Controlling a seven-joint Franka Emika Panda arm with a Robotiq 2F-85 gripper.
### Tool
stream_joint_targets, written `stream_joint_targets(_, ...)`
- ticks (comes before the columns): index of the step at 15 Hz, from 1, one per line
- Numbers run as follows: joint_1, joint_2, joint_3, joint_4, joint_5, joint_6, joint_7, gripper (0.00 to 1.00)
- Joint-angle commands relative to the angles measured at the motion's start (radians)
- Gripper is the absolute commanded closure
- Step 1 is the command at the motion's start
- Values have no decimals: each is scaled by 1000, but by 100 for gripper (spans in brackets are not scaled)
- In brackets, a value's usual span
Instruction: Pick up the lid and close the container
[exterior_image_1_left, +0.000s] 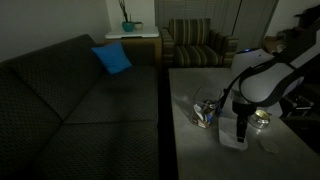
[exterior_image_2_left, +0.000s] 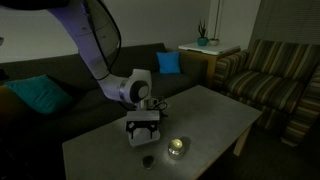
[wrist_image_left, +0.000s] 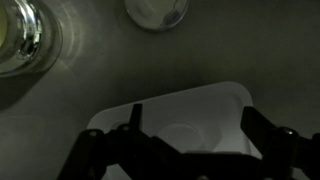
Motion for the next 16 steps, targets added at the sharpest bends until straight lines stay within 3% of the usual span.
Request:
stream_joint_targets(1,-22,60,30,90,14,6,-19,0)
stream_joint_targets(16,-54,46,73,95,101,19,8,0)
